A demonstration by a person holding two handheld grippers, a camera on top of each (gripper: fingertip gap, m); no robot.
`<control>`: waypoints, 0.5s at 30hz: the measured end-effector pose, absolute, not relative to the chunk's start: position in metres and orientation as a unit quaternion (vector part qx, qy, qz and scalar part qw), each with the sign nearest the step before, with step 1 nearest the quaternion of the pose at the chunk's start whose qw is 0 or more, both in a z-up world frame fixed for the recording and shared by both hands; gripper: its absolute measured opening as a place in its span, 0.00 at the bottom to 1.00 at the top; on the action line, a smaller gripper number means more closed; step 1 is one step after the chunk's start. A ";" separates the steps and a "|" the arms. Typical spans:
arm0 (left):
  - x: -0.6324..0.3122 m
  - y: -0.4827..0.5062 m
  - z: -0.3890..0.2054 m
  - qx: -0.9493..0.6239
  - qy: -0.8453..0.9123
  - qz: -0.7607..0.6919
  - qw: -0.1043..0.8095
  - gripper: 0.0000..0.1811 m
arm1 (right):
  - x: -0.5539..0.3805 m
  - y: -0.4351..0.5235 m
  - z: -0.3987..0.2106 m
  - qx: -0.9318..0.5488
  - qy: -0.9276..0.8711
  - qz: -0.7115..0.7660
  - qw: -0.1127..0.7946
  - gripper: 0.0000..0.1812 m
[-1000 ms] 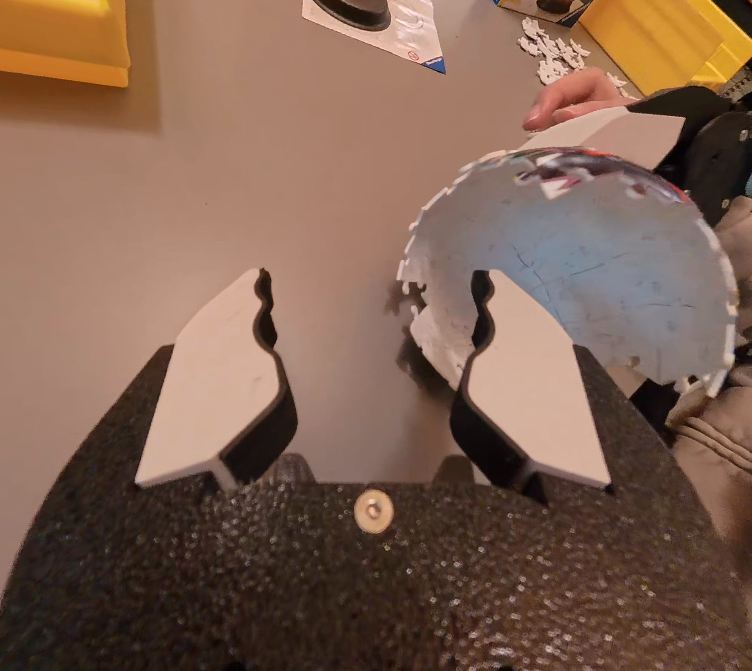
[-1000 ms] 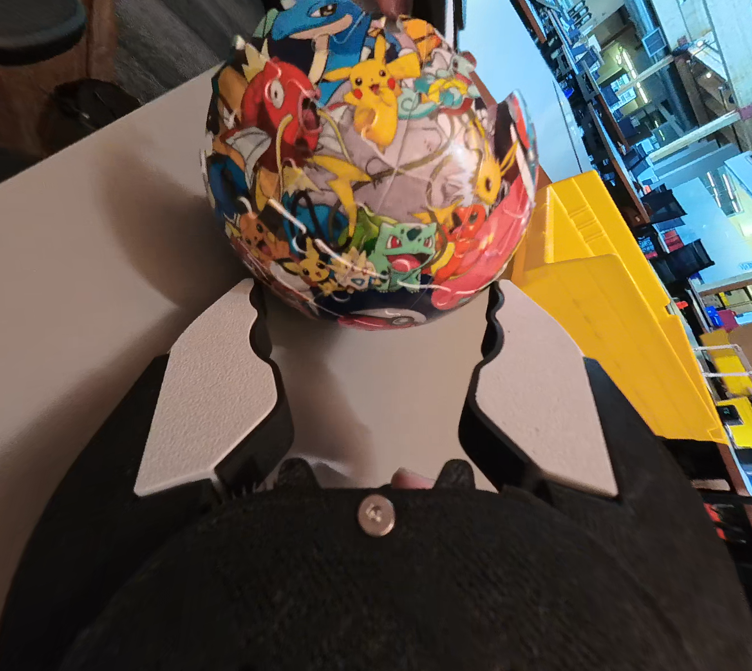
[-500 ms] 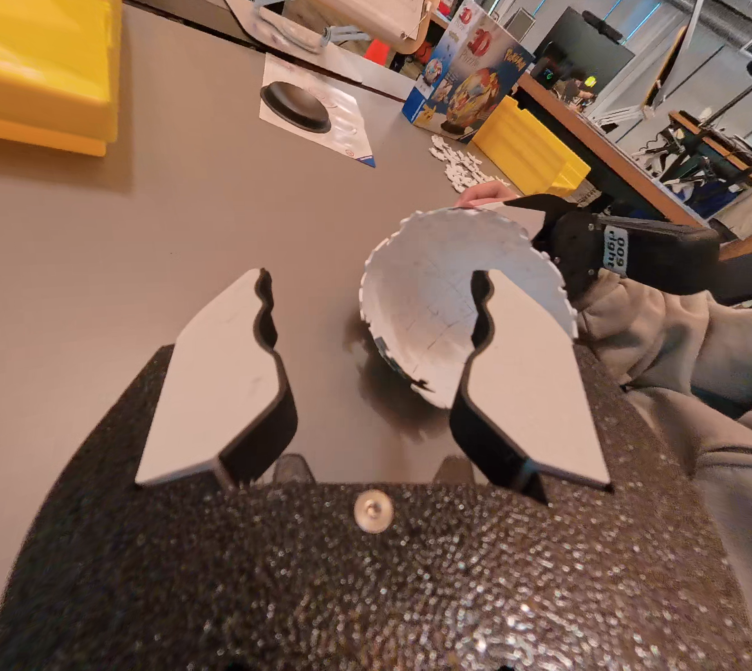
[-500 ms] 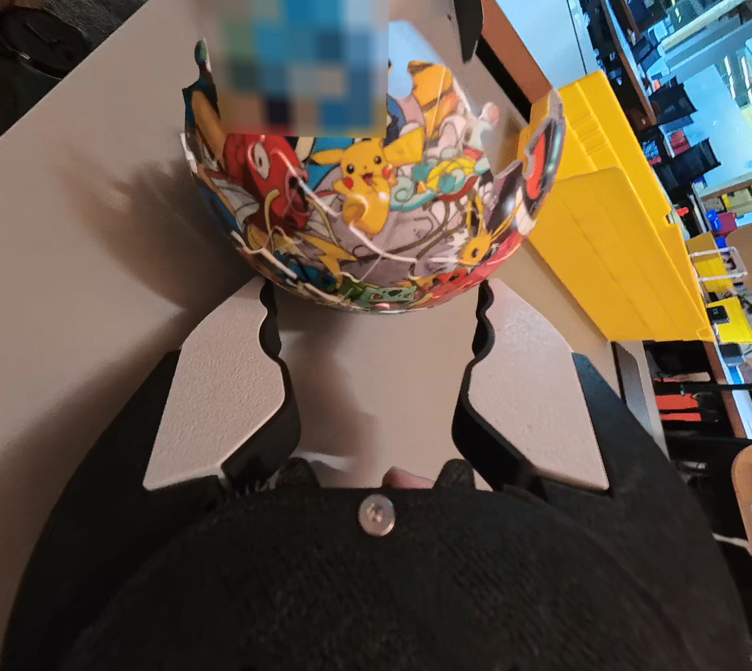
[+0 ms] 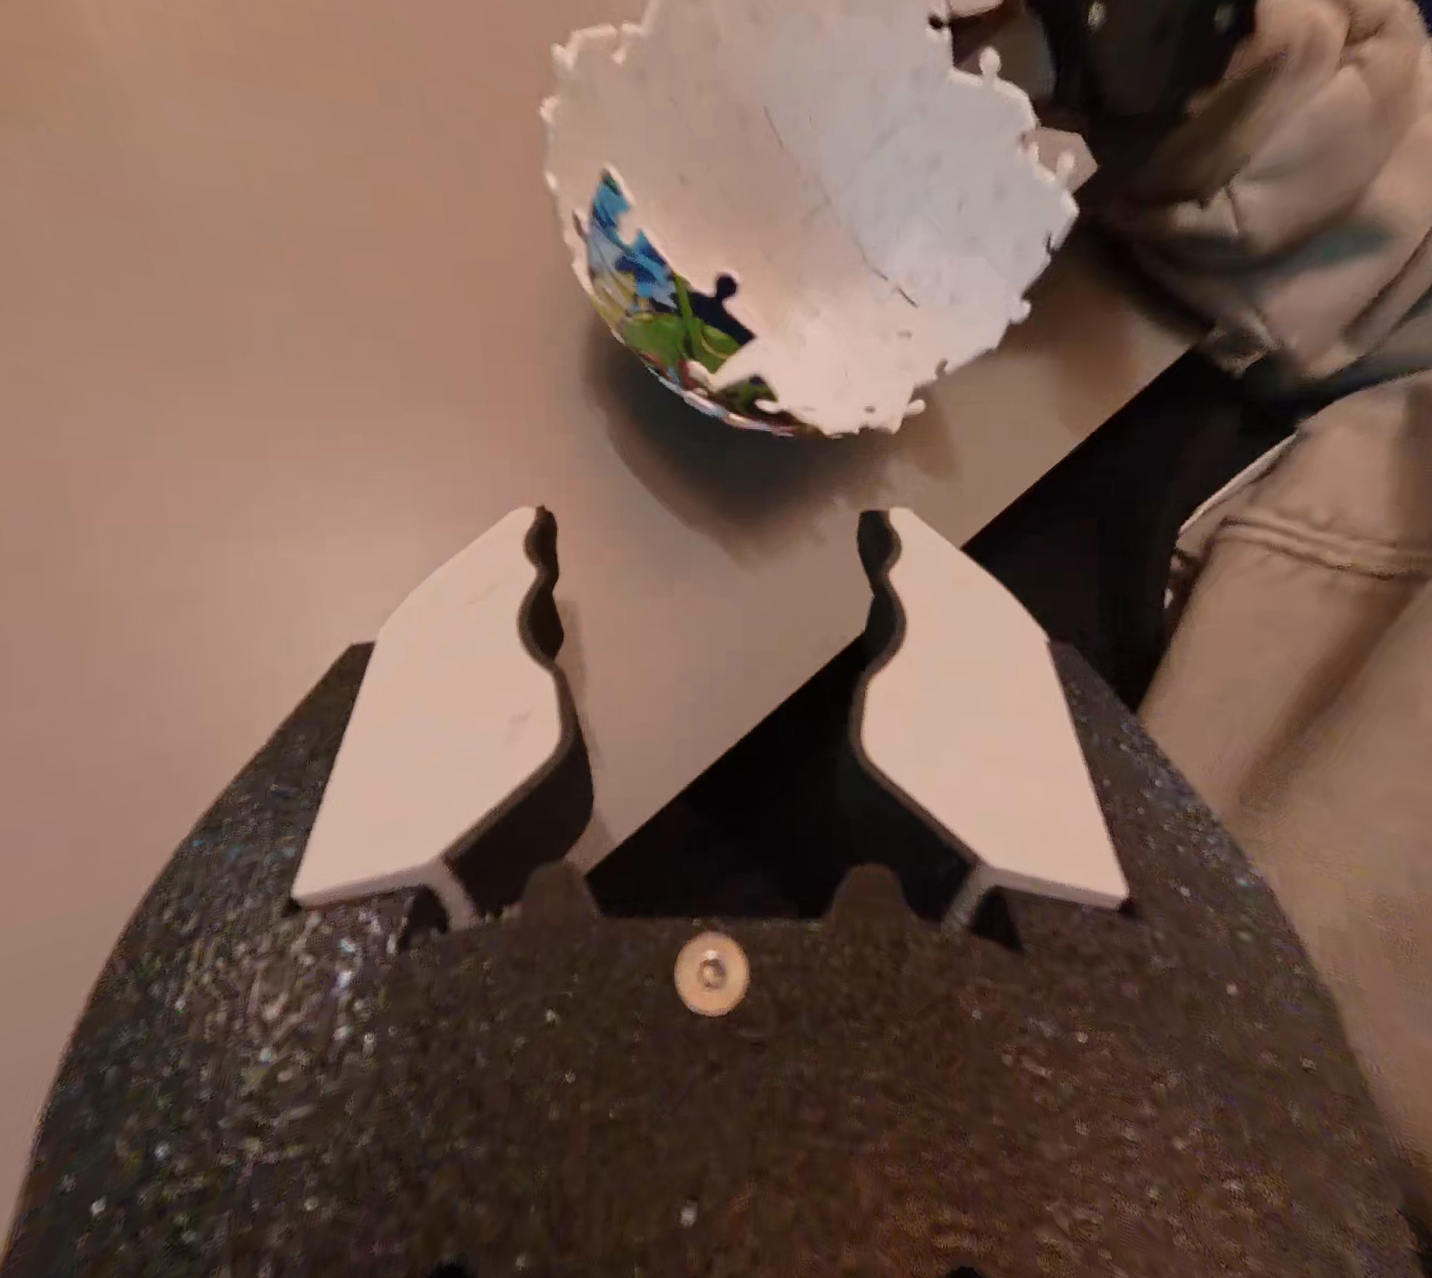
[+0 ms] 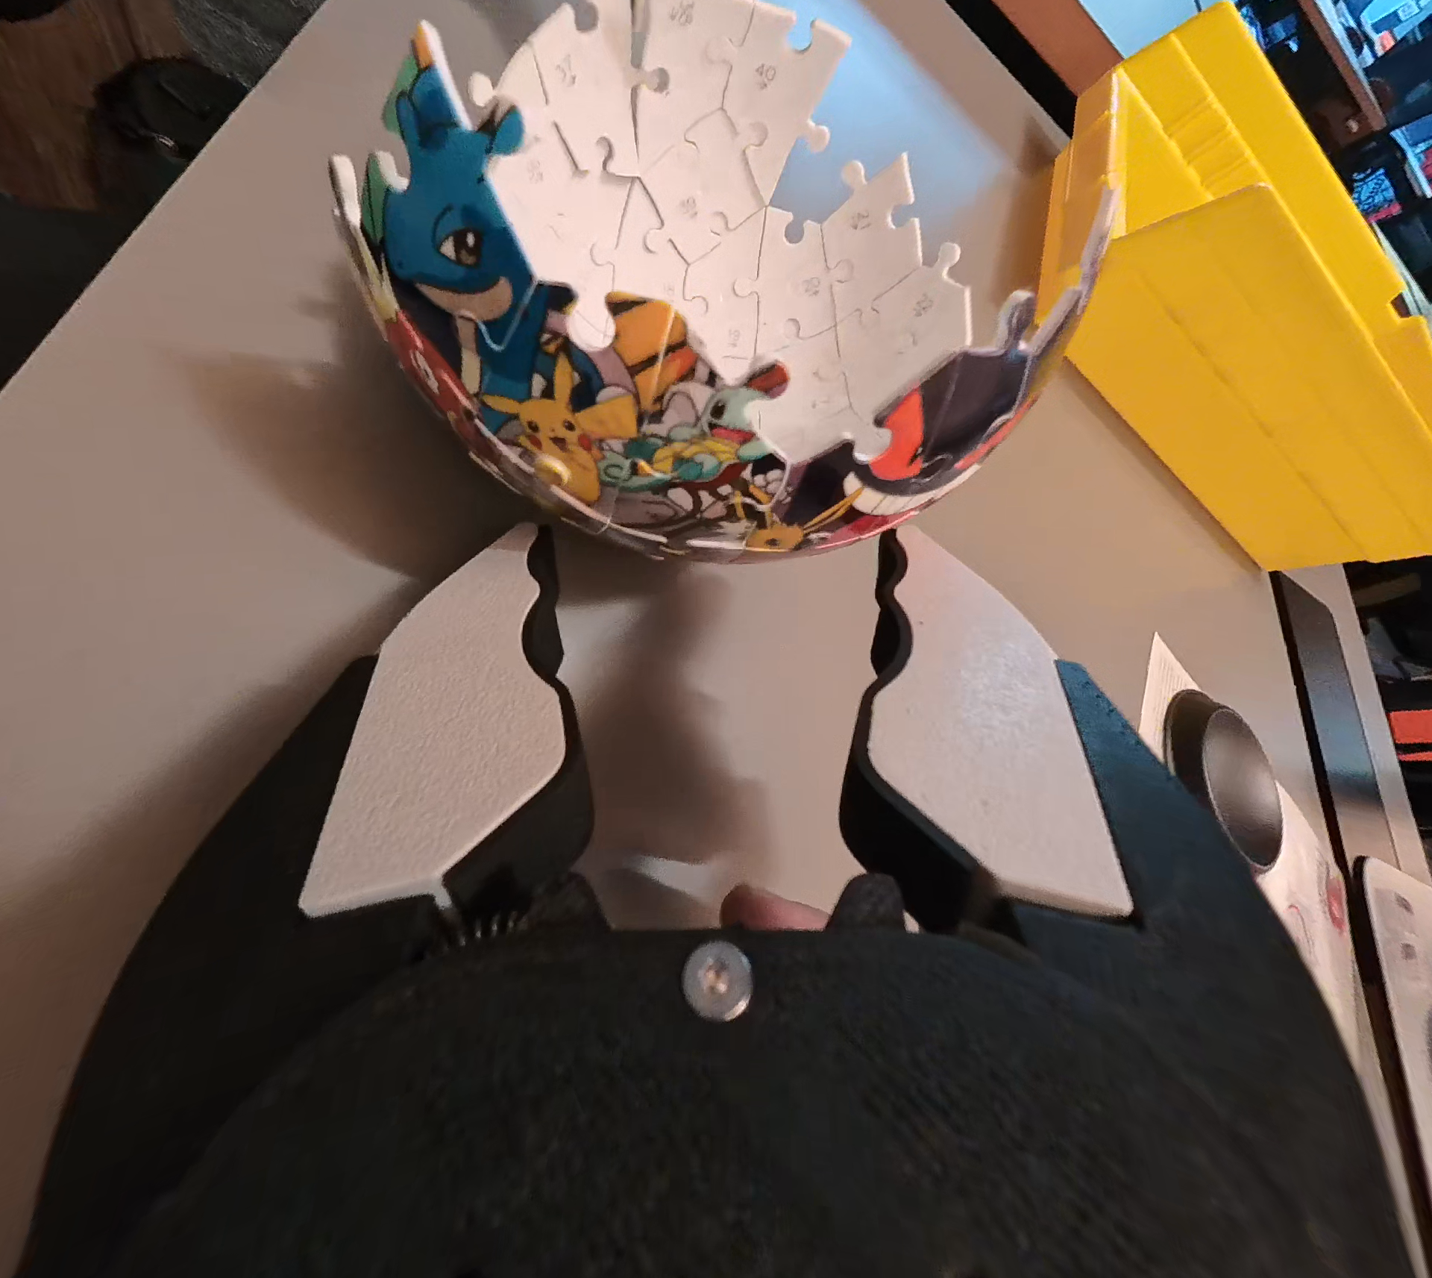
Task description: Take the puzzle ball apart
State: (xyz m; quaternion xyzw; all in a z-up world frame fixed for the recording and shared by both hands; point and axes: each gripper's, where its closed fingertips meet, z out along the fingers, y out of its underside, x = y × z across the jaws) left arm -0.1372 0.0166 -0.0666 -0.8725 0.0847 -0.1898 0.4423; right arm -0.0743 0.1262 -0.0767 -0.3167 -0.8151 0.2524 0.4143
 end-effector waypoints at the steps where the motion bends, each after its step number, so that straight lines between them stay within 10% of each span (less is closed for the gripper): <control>1: -0.131 0.018 -0.069 -0.873 0.099 -0.191 0.437 0.39 | -0.074 0.127 -0.077 -0.320 -0.815 0.251 0.412 0.44; 15: -0.097 0.051 -0.063 -0.841 0.135 -0.245 0.464 0.38 | -0.044 0.149 -0.080 -0.351 -0.816 0.211 0.408 0.39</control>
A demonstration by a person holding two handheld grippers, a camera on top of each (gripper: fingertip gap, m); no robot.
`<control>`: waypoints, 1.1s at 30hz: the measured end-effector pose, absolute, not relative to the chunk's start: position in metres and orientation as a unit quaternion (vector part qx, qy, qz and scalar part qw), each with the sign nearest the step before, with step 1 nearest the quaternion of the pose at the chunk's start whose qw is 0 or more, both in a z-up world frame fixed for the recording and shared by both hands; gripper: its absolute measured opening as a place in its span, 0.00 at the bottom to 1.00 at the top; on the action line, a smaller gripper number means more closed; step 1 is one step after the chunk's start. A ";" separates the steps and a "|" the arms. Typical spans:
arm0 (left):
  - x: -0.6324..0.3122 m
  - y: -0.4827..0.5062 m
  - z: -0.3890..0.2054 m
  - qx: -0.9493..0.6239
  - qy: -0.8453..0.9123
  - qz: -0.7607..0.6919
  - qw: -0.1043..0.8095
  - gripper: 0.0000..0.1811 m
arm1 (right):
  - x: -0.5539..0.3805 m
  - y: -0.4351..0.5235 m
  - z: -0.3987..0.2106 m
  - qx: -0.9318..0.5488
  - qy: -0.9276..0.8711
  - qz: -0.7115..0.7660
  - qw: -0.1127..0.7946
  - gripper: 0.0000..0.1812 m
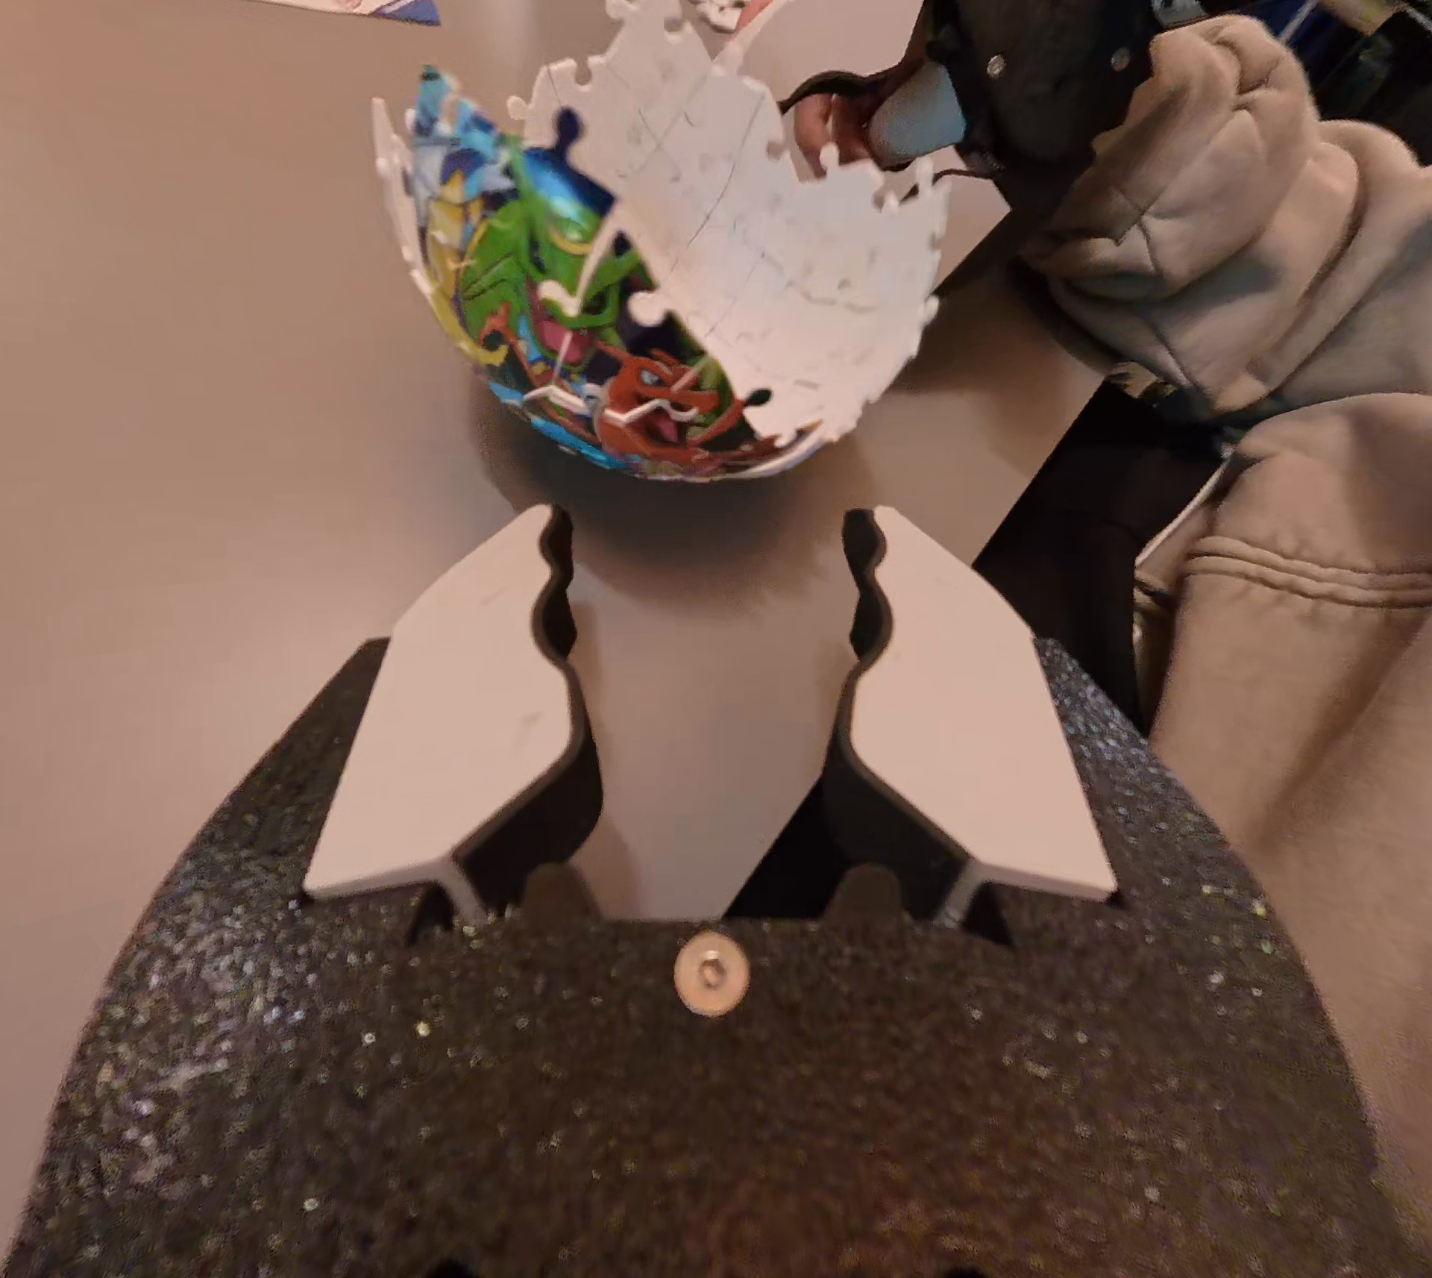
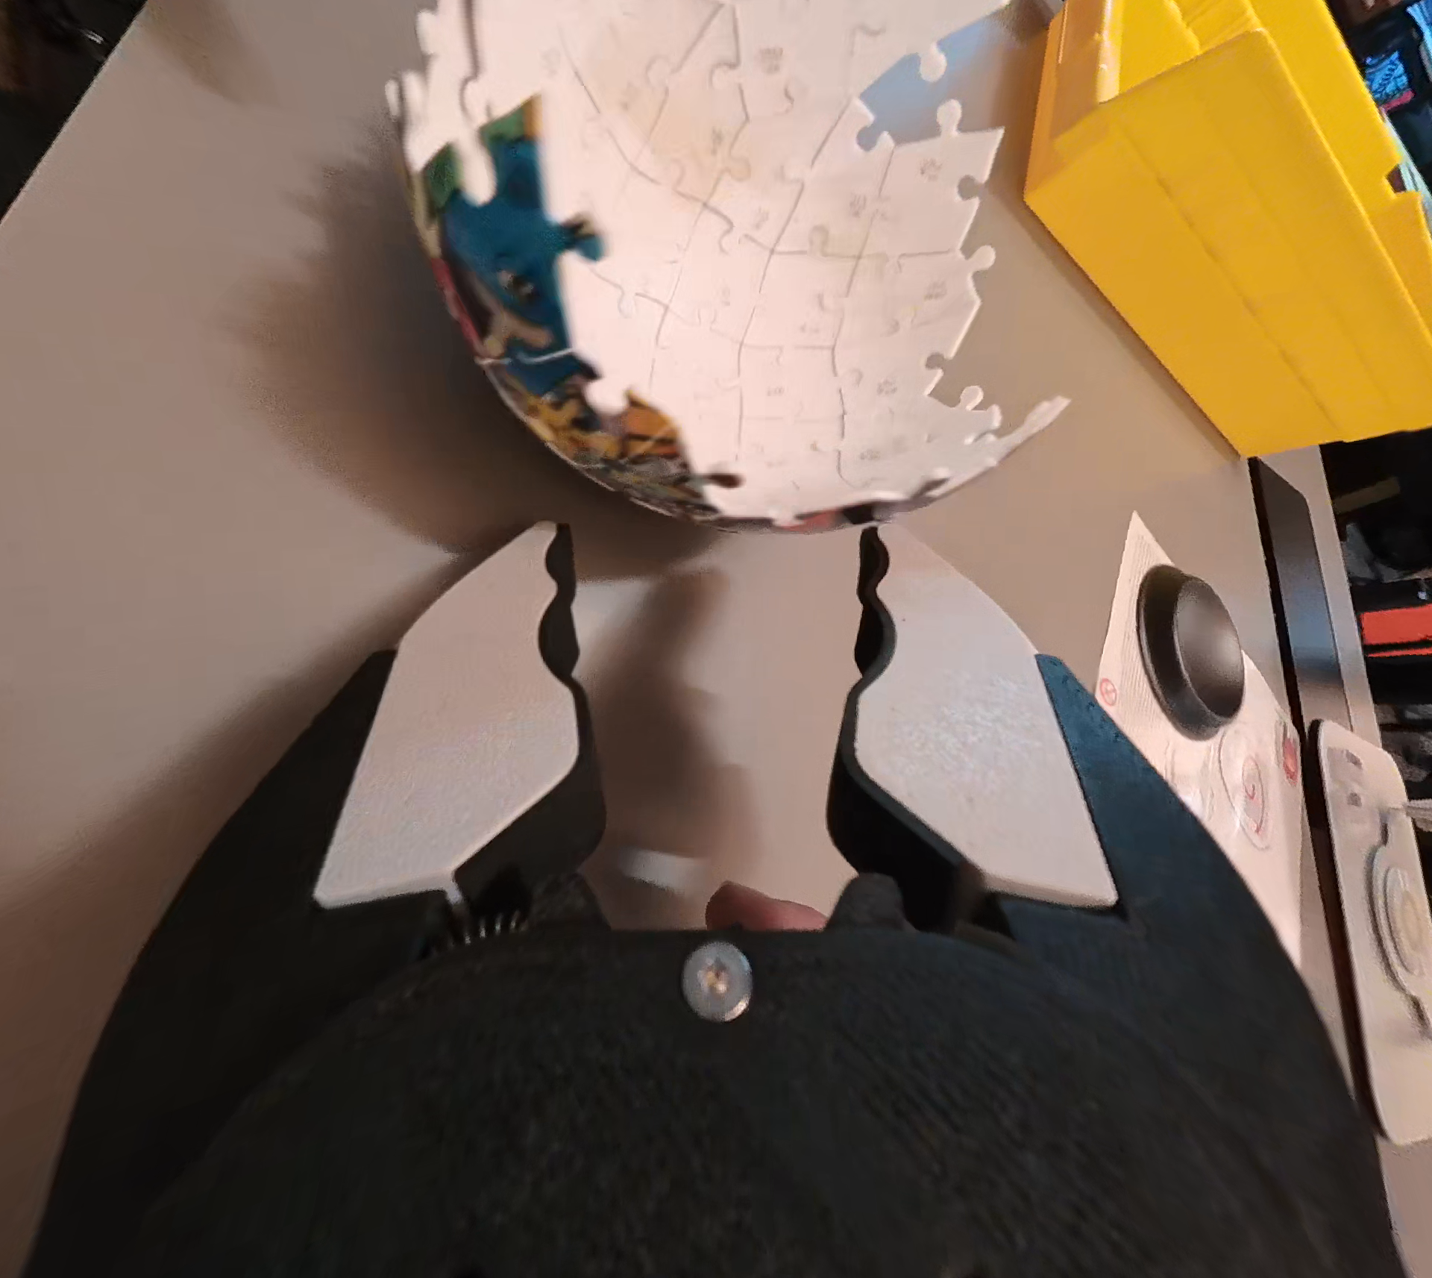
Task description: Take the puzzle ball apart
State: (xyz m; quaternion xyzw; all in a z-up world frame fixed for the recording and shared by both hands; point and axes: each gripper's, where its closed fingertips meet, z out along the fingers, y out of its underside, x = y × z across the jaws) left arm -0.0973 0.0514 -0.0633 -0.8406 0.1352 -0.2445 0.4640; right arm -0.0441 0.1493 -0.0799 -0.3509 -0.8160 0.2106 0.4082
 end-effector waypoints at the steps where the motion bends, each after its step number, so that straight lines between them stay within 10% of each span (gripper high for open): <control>1: -0.094 0.053 -0.062 -0.836 0.140 -0.252 0.466 0.36 | -0.041 0.150 -0.078 -0.353 -0.814 0.214 0.409 0.38; 11: -0.087 0.070 -0.050 -0.809 0.193 -0.243 0.498 0.25 | 0.005 0.184 -0.051 -0.413 -0.795 0.195 0.399 0.01; 17: -0.088 0.074 -0.045 -0.802 0.208 -0.240 0.506 0.25 | -0.006 0.168 0.010 -0.414 -0.785 0.215 0.408 0.00; 33: -0.089 0.088 -0.027 -0.772 0.195 -0.236 0.557 0.24 | -0.084 0.113 -0.010 -0.631 -0.637 0.443 0.009 0.00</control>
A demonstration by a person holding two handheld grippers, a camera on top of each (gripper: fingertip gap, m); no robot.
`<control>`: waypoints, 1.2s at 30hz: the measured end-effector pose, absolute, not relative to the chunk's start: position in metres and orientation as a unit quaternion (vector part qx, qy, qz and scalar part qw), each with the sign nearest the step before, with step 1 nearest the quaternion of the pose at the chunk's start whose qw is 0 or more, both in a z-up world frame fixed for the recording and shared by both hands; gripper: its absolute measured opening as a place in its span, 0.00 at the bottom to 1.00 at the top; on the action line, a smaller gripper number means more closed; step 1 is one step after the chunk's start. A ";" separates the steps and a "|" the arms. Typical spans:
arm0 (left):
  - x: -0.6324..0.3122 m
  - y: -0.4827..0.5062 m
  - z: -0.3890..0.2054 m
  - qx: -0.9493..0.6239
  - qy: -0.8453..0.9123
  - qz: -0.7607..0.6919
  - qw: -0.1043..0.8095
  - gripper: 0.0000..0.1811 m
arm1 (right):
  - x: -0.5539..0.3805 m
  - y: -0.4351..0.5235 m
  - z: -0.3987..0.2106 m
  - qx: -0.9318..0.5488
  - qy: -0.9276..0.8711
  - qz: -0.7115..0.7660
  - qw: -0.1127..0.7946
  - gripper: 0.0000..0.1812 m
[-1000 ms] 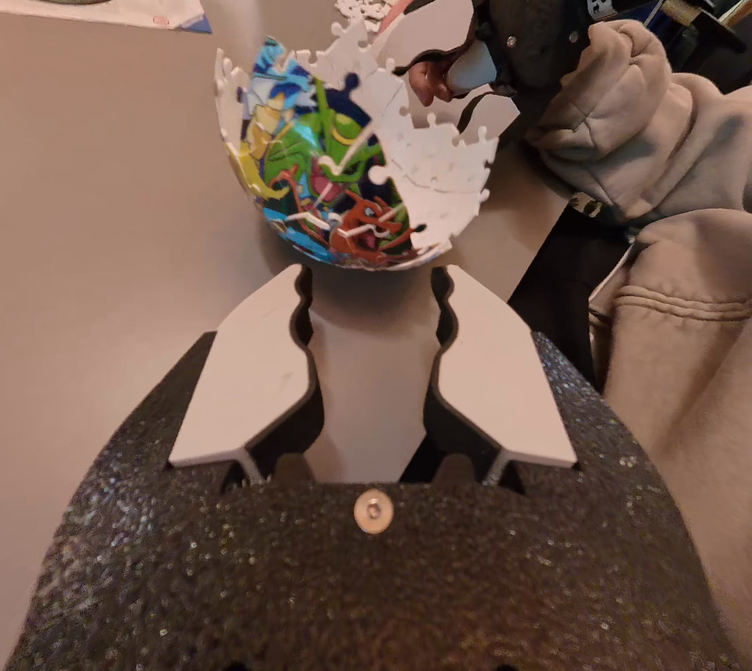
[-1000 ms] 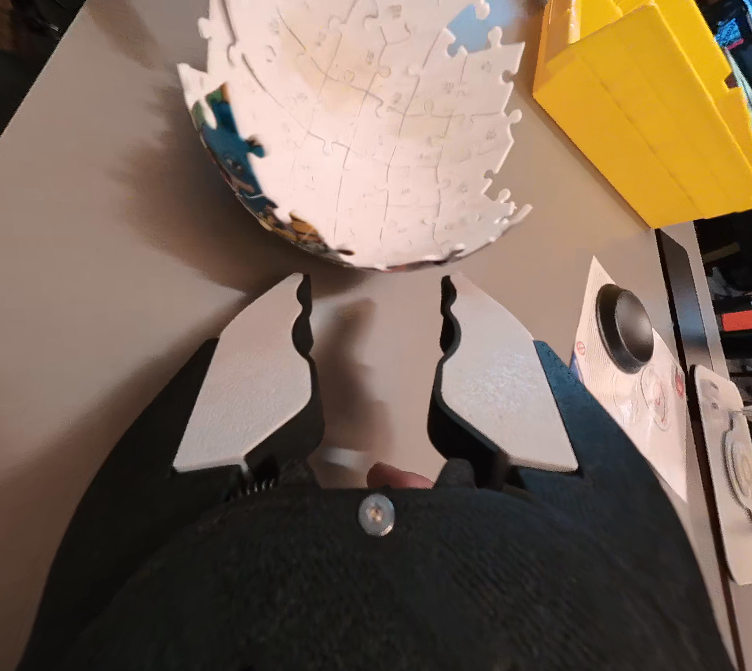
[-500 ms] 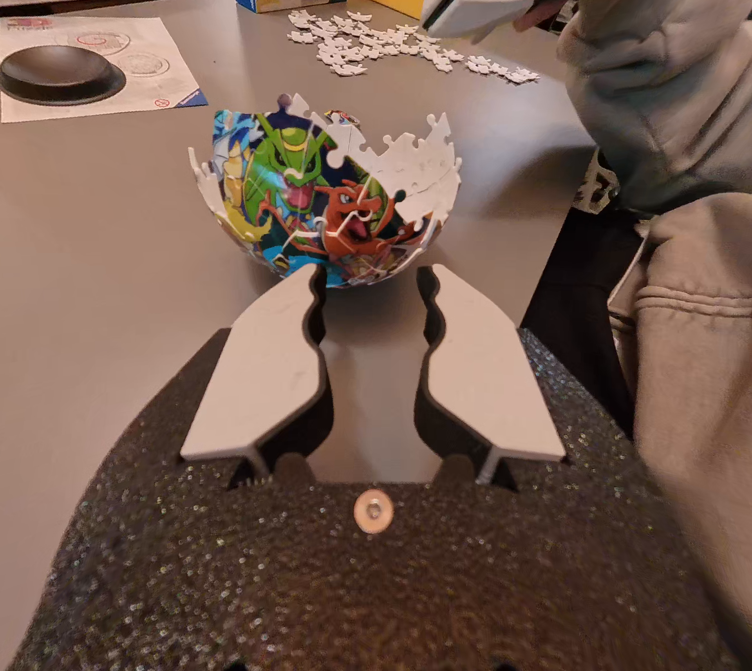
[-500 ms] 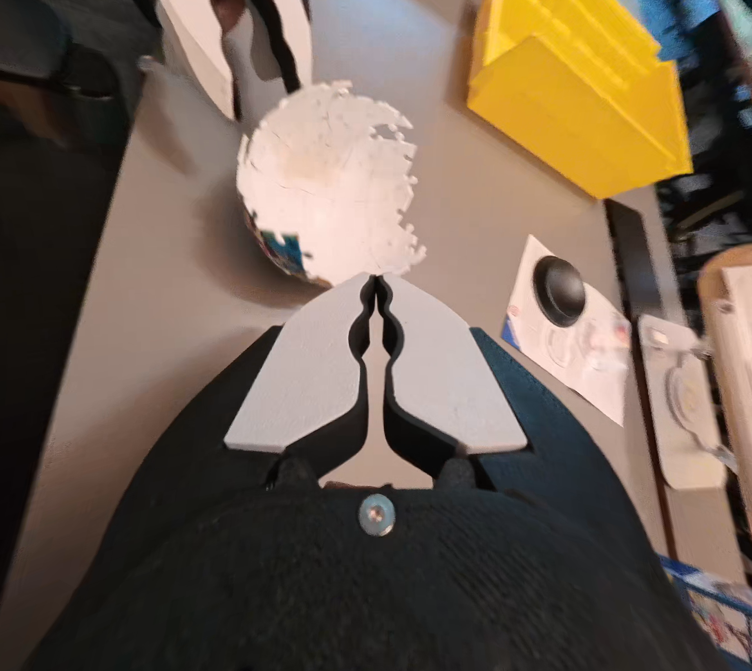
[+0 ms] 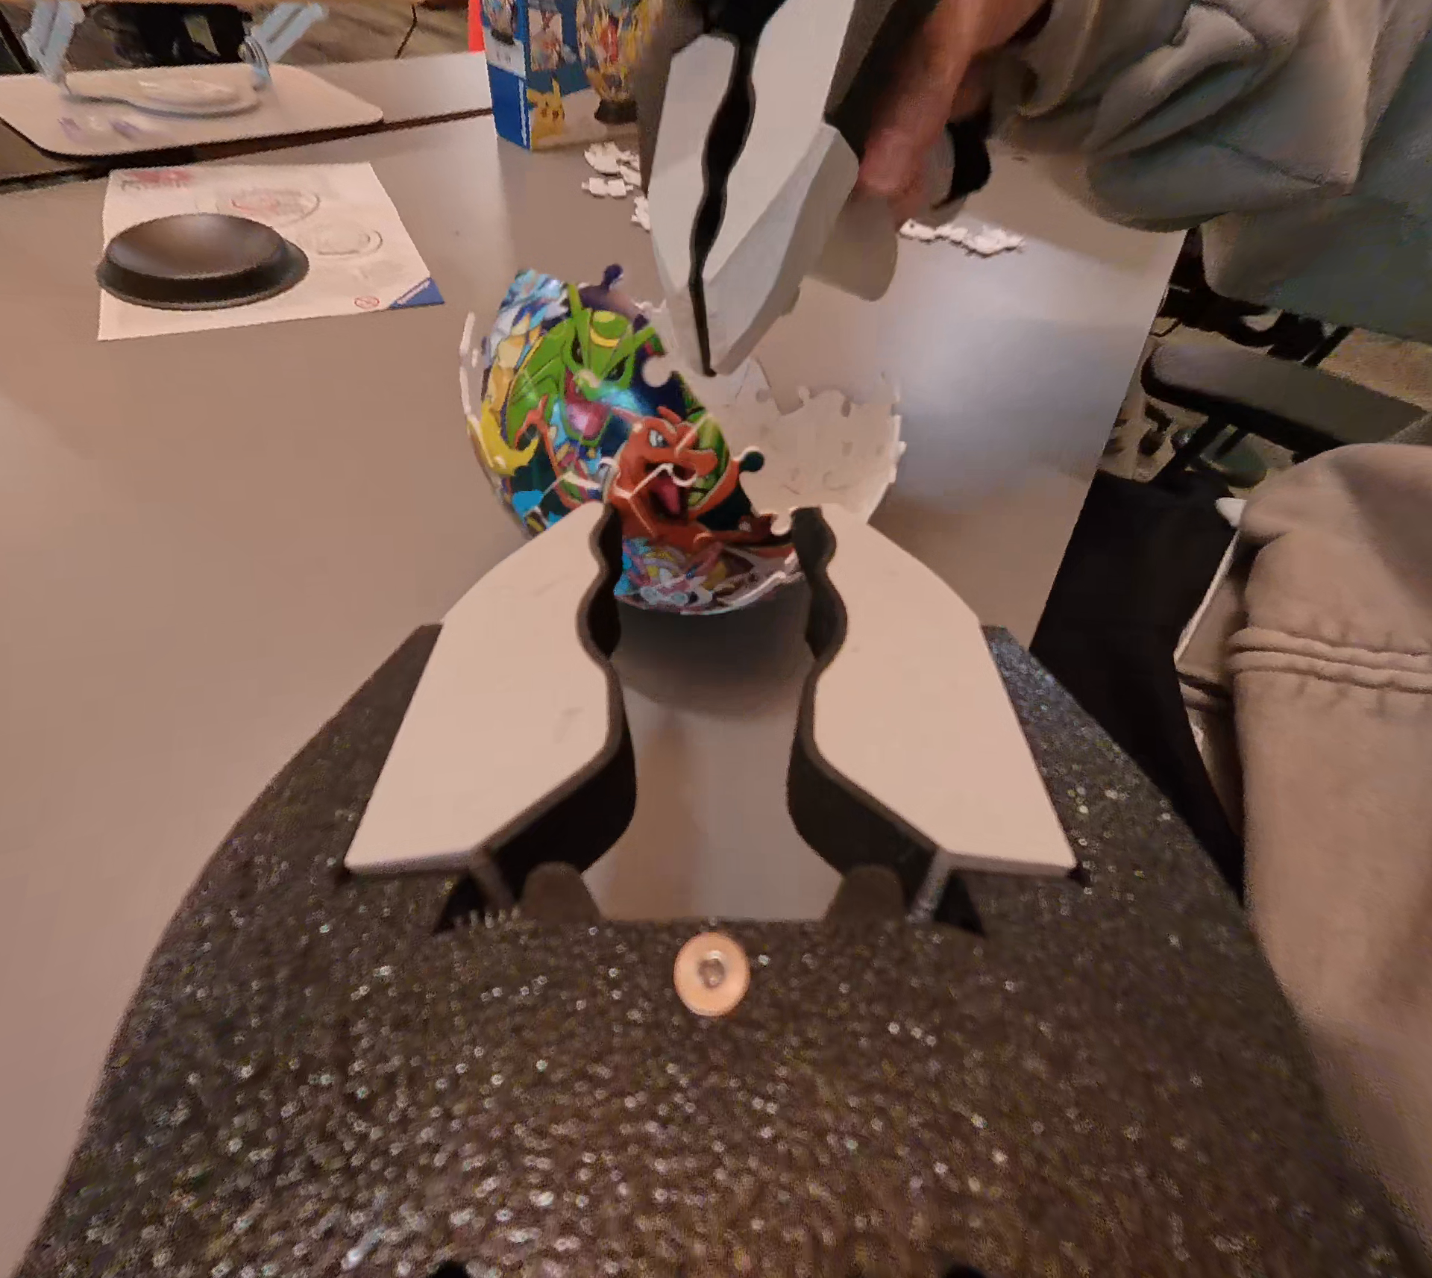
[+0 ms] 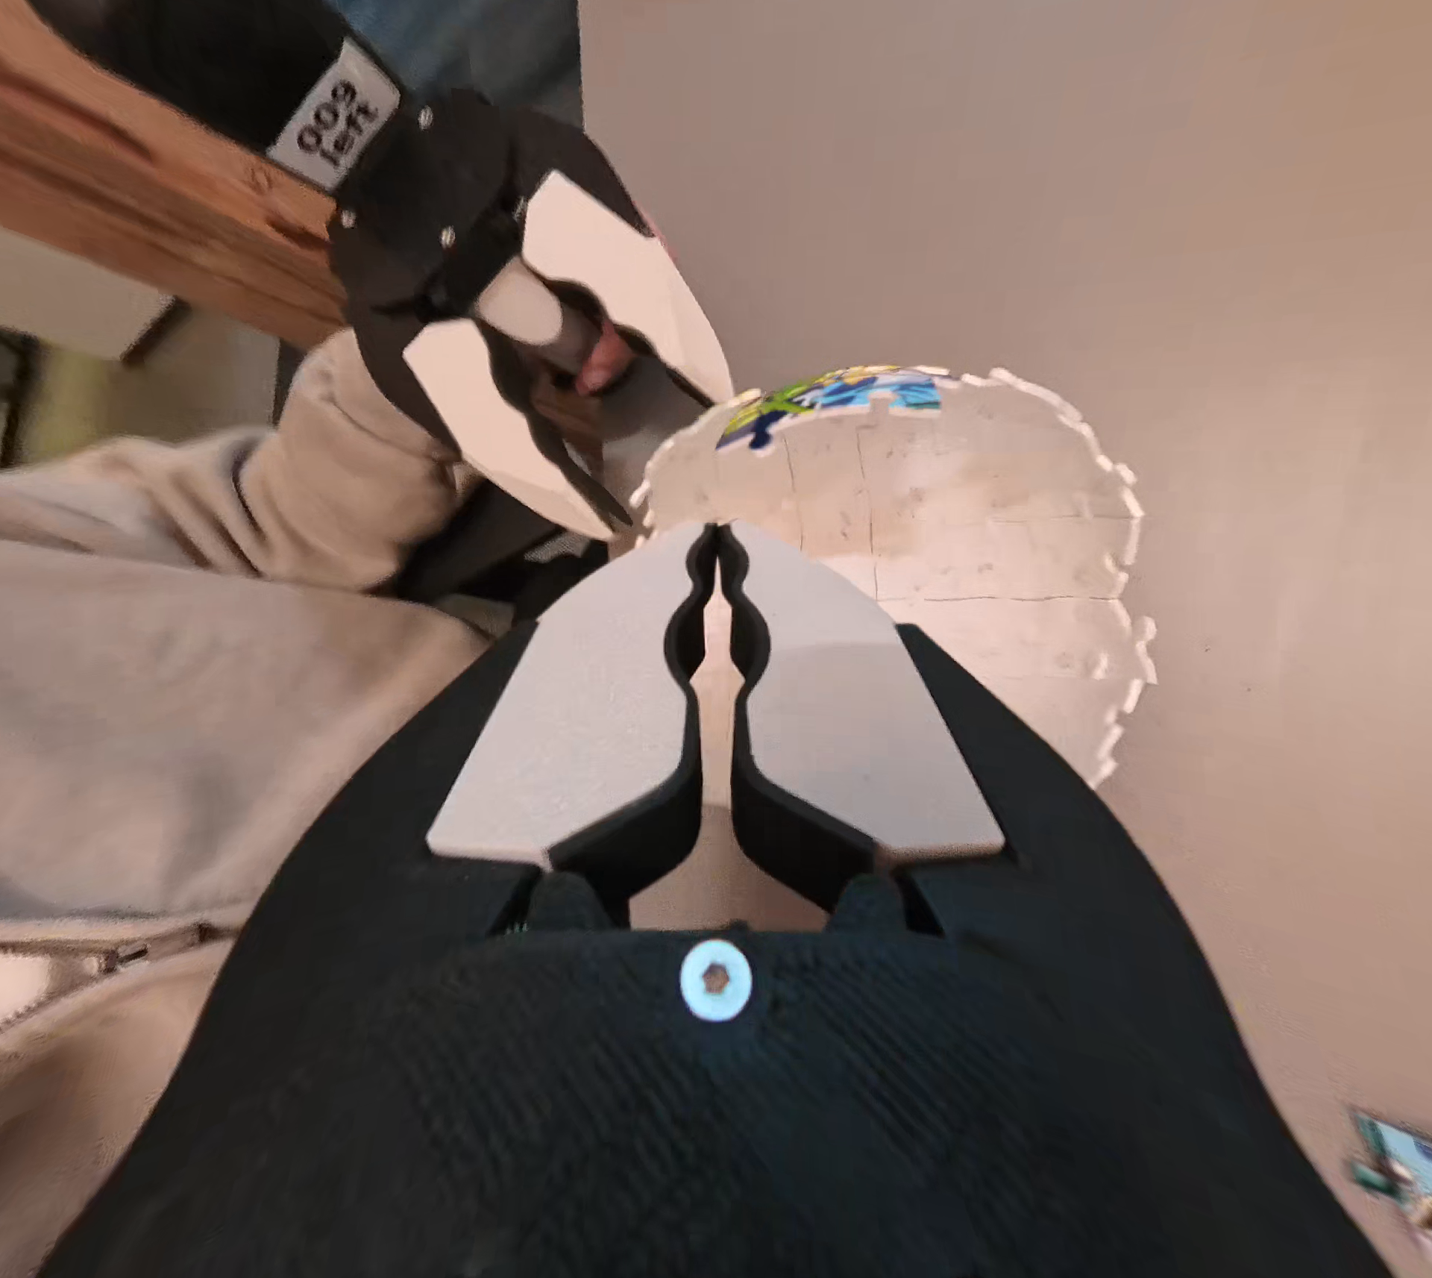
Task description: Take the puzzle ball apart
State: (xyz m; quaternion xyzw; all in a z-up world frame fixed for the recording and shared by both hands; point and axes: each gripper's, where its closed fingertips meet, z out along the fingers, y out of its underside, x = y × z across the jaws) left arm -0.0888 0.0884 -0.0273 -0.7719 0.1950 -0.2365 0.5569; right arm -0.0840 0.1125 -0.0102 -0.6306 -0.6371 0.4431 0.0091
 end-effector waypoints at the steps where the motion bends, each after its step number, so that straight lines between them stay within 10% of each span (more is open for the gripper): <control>1: -0.089 0.089 -0.027 -0.769 0.195 -0.239 0.560 0.24 | -0.088 0.114 -0.010 -0.642 -0.623 0.446 0.012 0.00; 13: -0.118 0.093 -0.016 -0.736 0.181 -0.319 0.569 0.00 | -0.110 0.107 -0.037 -0.698 -0.573 0.427 -0.048 0.00; 36: -0.130 0.103 -0.049 -0.812 0.180 -0.219 0.510 0.00 | -0.120 0.108 -0.046 -0.730 -0.557 0.390 -0.063 0.00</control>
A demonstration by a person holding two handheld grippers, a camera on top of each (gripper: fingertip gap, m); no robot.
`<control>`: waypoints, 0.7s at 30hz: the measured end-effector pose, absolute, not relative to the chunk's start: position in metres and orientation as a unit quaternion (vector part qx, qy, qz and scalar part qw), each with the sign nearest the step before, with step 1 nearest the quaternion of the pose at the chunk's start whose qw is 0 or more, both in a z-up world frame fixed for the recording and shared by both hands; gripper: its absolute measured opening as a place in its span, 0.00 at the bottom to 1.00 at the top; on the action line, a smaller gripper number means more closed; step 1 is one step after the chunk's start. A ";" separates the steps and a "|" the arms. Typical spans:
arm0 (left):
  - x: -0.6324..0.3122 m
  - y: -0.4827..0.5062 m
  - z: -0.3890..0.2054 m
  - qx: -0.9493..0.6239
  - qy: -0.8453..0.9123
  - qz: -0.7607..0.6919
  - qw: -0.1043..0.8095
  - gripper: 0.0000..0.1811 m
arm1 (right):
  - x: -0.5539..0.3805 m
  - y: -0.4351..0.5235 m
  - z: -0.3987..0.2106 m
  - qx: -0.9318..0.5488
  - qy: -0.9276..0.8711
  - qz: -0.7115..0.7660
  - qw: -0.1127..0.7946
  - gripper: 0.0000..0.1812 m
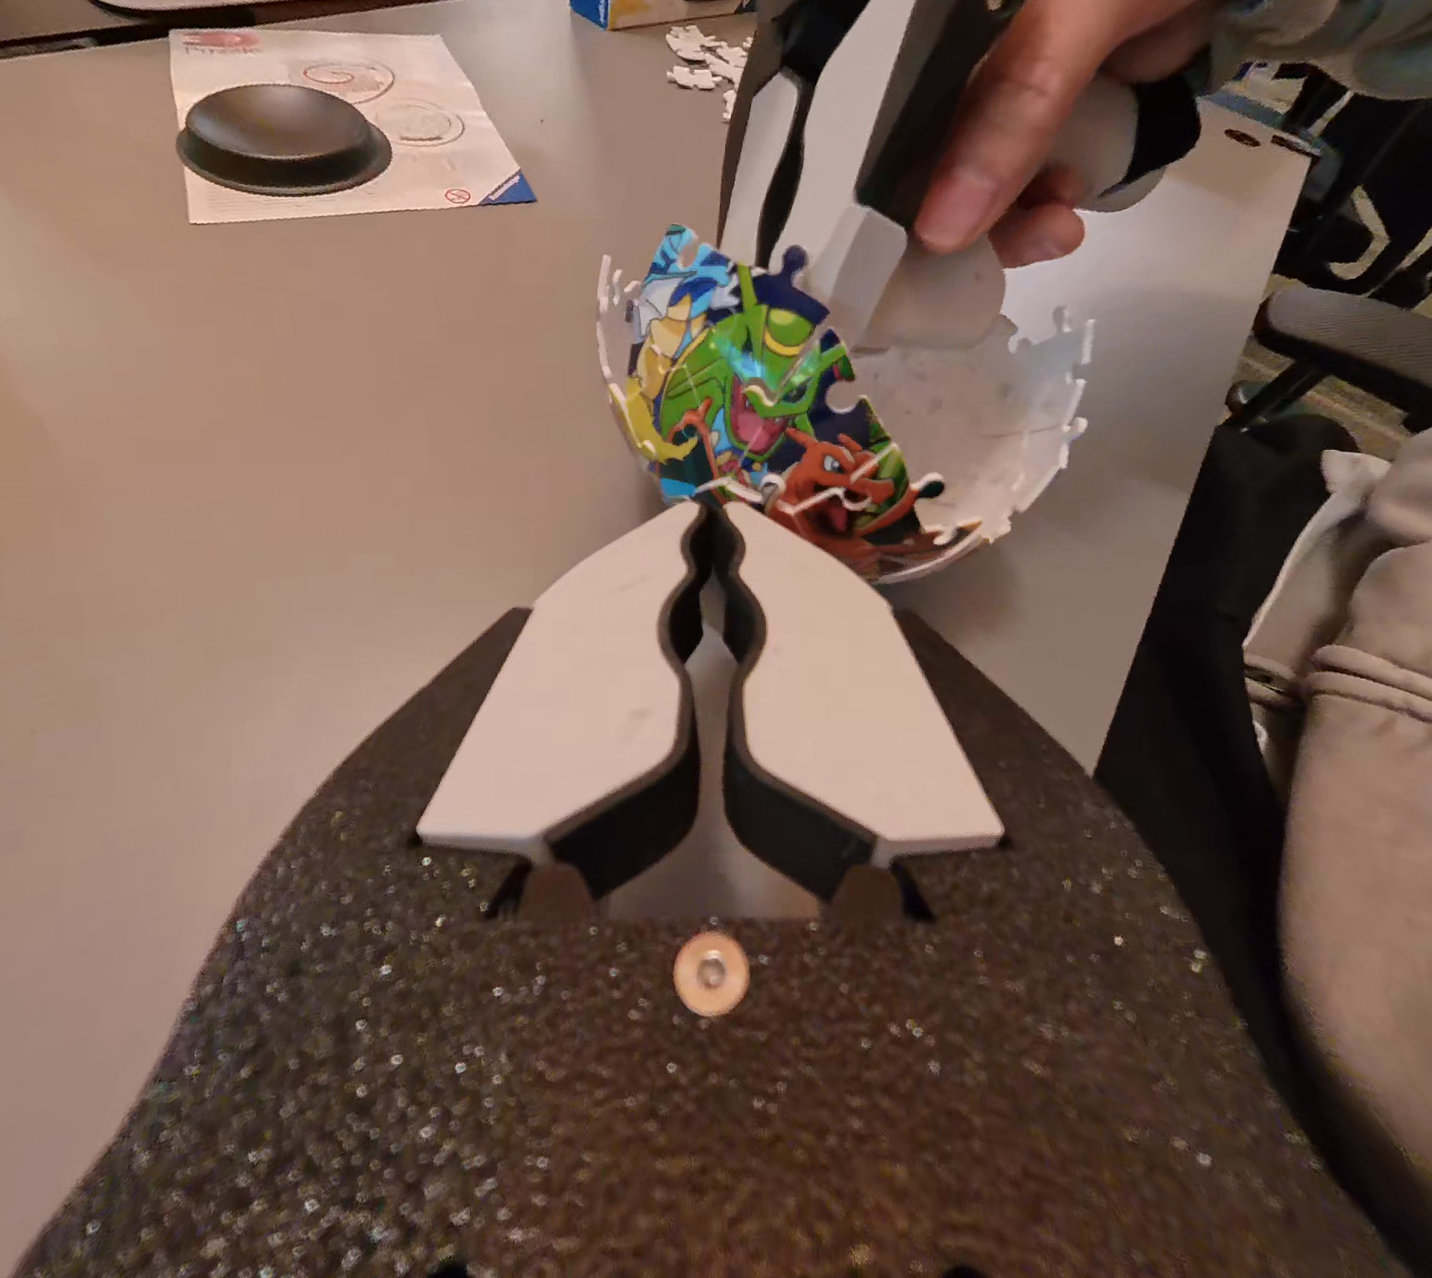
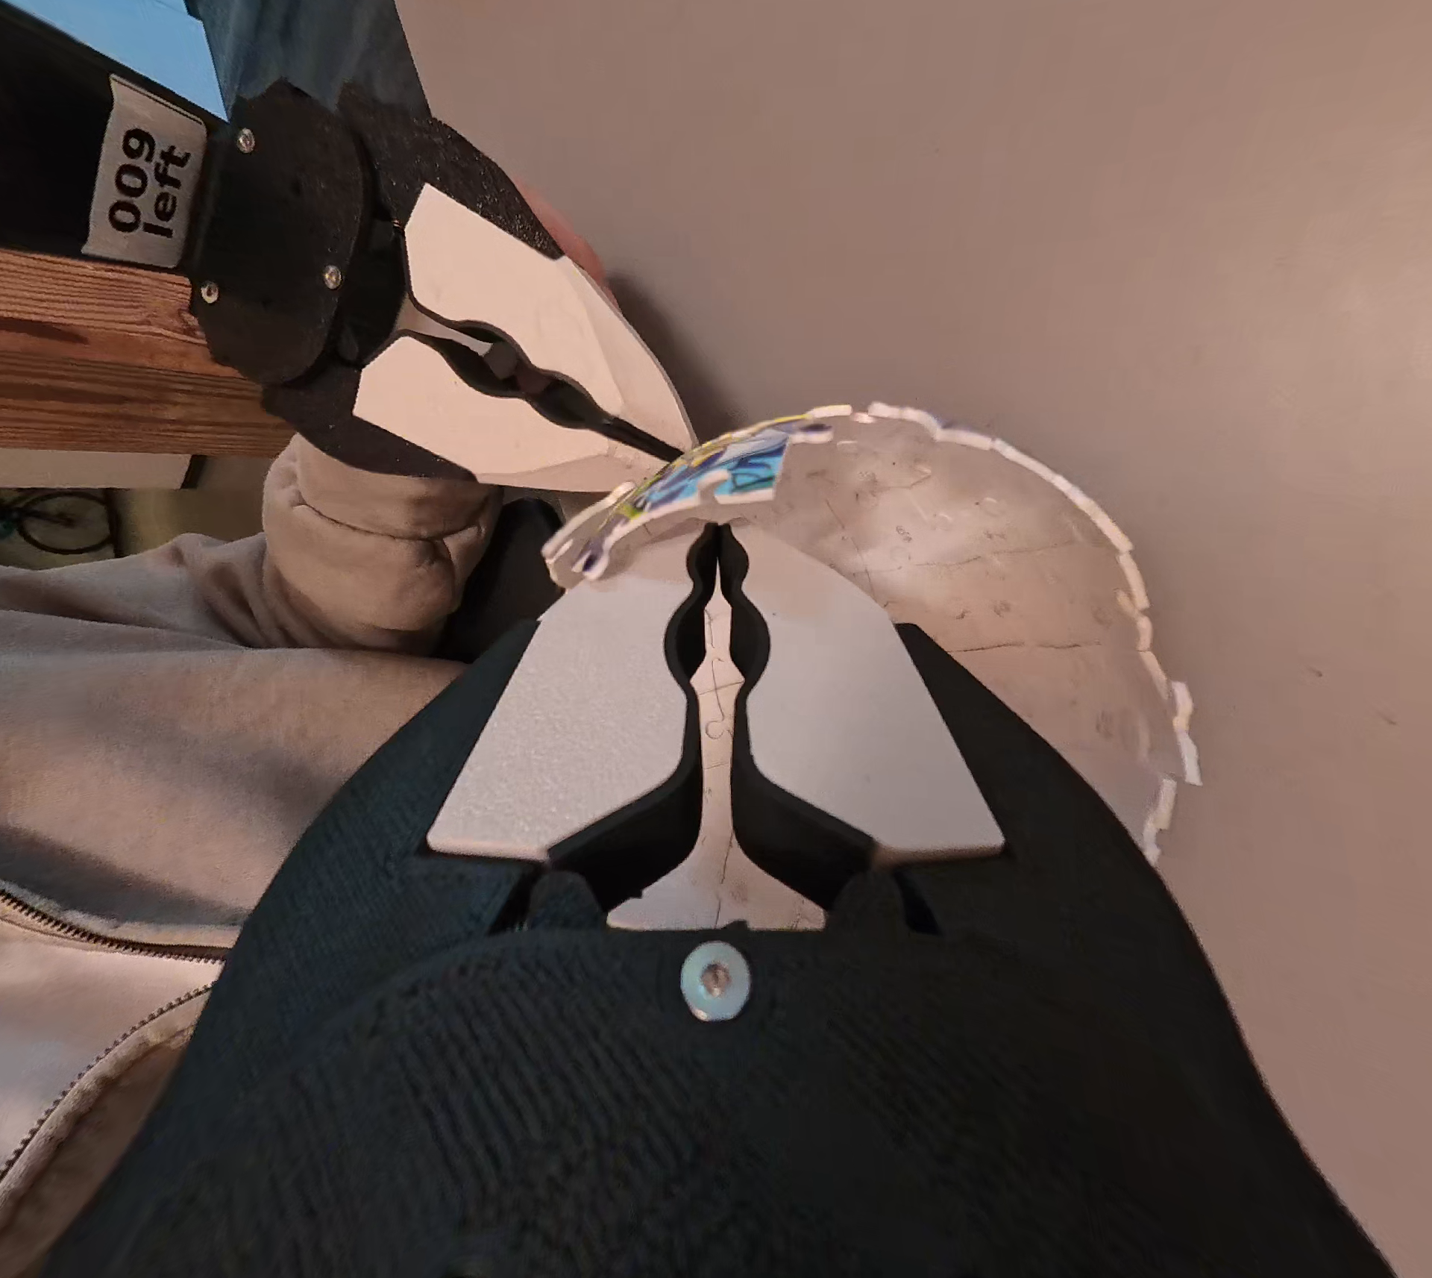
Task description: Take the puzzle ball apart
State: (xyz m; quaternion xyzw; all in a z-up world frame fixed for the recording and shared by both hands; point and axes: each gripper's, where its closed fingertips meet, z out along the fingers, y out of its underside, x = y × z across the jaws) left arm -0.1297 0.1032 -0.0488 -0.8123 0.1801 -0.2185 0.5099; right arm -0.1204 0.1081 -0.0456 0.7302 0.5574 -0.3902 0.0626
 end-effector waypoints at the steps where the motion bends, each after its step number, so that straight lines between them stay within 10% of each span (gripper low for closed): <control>1: -0.129 0.103 -0.048 -0.811 0.182 -0.219 0.511 0.00 | -0.121 0.107 -0.046 0.731 0.555 -0.392 0.065 0.00; 21: -0.118 0.097 -0.041 -0.795 0.207 -0.238 0.519 0.00 | -0.115 0.091 -0.045 0.729 0.529 -0.420 0.116 0.00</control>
